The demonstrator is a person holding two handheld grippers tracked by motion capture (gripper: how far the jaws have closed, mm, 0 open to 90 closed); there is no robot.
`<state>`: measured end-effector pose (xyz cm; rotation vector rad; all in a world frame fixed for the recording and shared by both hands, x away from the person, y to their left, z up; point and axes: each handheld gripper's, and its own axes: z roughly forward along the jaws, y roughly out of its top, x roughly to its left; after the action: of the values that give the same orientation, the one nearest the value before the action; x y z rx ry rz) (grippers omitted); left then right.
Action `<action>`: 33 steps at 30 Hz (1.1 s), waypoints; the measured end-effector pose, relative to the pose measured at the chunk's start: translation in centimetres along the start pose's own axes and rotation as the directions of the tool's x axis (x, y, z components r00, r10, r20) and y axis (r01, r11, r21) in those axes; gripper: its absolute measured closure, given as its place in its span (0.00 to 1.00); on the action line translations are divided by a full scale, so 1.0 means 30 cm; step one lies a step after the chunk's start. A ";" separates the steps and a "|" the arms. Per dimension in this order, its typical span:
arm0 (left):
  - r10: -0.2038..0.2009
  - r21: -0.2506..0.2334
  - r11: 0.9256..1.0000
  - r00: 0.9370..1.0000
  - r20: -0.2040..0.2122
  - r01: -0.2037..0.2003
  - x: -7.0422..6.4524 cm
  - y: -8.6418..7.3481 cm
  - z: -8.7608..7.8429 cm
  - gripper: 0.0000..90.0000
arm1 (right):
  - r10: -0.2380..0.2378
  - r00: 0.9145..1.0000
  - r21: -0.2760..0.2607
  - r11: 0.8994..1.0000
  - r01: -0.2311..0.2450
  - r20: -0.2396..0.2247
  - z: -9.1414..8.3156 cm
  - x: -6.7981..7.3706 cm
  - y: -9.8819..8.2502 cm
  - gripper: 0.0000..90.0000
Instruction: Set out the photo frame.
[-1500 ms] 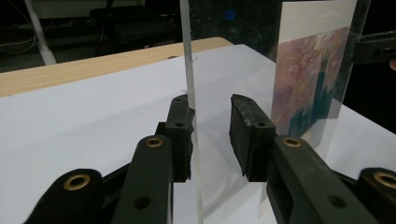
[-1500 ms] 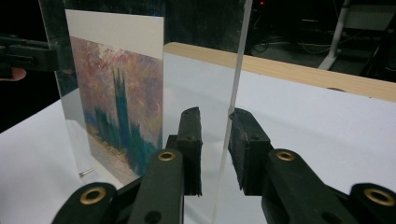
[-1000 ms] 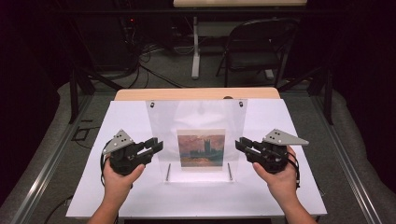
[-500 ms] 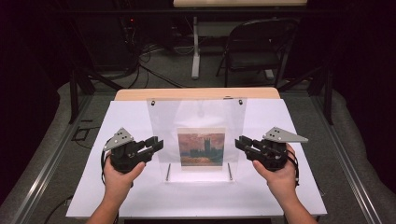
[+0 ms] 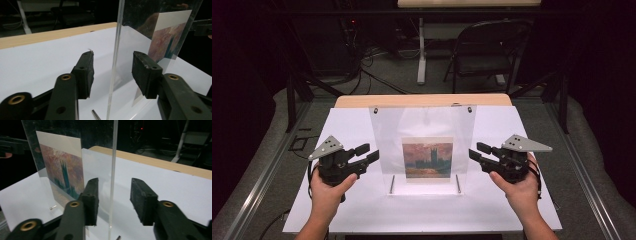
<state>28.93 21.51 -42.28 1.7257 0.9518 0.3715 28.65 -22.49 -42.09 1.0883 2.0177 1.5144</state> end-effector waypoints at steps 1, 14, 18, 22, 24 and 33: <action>-0.001 -0.004 1.000 1.000 -0.010 0.001 0.003 -0.004 -0.006 0.54 | -0.005 1.000 -0.007 1.000 0.005 0.012 -0.006 -0.001 -0.003 0.59; -0.036 -0.009 0.999 0.992 -0.123 0.035 0.073 -0.089 -0.055 0.47 | -0.039 0.990 0.003 0.999 0.039 0.136 -0.087 -0.030 -0.059 0.49; -0.055 -0.001 0.998 0.988 -0.145 0.055 0.093 -0.128 -0.055 0.47 | -0.020 0.988 0.016 1.000 0.018 0.154 -0.091 -0.049 -0.097 0.46; -0.080 0.016 0.996 0.982 -0.168 0.084 0.115 -0.175 -0.052 0.47 | -0.010 0.986 0.035 0.999 0.005 0.164 -0.090 -0.063 -0.135 0.45; -0.095 0.024 0.995 0.980 -0.177 0.101 0.125 -0.202 -0.046 0.47 | 0.000 0.986 0.039 0.999 -0.007 0.168 -0.092 -0.066 -0.153 0.45; -0.087 0.066 0.992 0.975 -0.204 0.103 0.156 -0.290 0.000 0.46 | 0.009 0.983 0.065 0.998 -0.021 0.181 -0.046 -0.097 -0.268 0.44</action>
<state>28.31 25.90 -51.12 1.7273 1.2046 0.4580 26.70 -26.51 -49.52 1.2232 1.9513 1.3117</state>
